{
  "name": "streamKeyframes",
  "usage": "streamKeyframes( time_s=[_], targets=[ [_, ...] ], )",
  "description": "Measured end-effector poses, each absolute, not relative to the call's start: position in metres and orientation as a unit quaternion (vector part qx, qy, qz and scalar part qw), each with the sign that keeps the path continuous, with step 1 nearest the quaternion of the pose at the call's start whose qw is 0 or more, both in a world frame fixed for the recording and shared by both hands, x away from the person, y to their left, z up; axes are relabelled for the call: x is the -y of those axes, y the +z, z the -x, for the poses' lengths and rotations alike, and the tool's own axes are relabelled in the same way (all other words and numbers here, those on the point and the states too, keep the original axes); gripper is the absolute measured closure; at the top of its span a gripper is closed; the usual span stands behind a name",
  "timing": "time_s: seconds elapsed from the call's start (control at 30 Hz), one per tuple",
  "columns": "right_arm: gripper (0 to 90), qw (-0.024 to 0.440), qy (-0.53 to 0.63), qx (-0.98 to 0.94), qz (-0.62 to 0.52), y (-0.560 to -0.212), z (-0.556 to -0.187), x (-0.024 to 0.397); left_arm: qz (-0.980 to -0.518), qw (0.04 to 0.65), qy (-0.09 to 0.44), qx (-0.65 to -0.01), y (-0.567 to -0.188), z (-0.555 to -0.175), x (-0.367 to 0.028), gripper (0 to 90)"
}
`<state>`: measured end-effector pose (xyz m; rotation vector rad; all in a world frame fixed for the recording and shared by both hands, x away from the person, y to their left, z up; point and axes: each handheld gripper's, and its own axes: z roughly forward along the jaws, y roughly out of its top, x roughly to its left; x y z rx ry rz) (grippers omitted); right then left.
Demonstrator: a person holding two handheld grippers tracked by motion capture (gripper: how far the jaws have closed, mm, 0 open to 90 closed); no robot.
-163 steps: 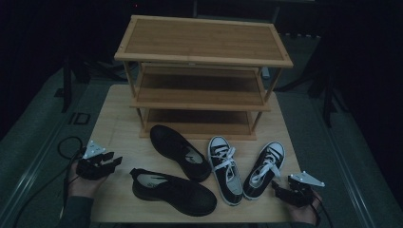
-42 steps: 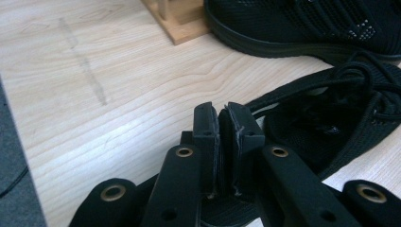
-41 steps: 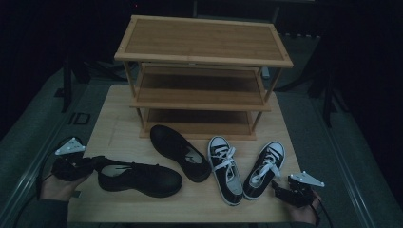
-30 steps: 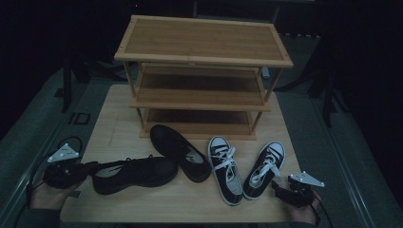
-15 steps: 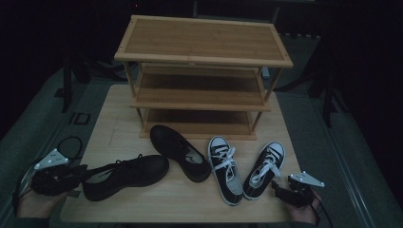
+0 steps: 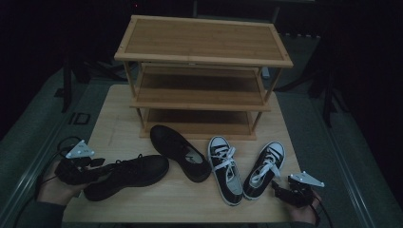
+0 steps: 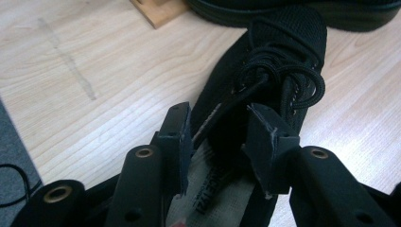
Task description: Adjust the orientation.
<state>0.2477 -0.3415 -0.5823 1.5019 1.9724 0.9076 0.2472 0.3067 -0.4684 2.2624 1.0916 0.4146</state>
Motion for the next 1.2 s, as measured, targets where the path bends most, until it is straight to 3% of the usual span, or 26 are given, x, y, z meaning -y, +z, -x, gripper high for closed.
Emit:
streamKeyframes(
  time_s=[0.2,0.33,0.4,0.97,1.2],
  targets=[
    [26.9,0.248,0.333,-0.724,-0.551,-0.582,-0.248,0.341,-0.865,0.264,0.149,-0.400,-0.475,-0.257,-0.295,66.6],
    [26.9,0.248,0.333,-0.724,-0.551,-0.582,-0.248,0.342,-0.868,0.253,0.151,-0.399,-0.477,-0.260,-0.293,83.7],
    [26.9,0.248,0.333,-0.724,-0.551,-0.582,-0.248,0.341,-0.864,0.256,0.150,-0.407,-0.476,-0.261,-0.295,86.8],
    [26.9,0.248,0.333,-0.724,-0.551,-0.582,-0.248,0.342,-0.790,0.264,0.178,-0.524,-0.465,-0.274,-0.327,87.6],
    [26.9,0.248,0.333,-0.724,-0.551,-0.582,-0.248,0.342,-0.780,0.276,0.180,-0.532,-0.464,-0.284,-0.323,87.6]
  ],
)
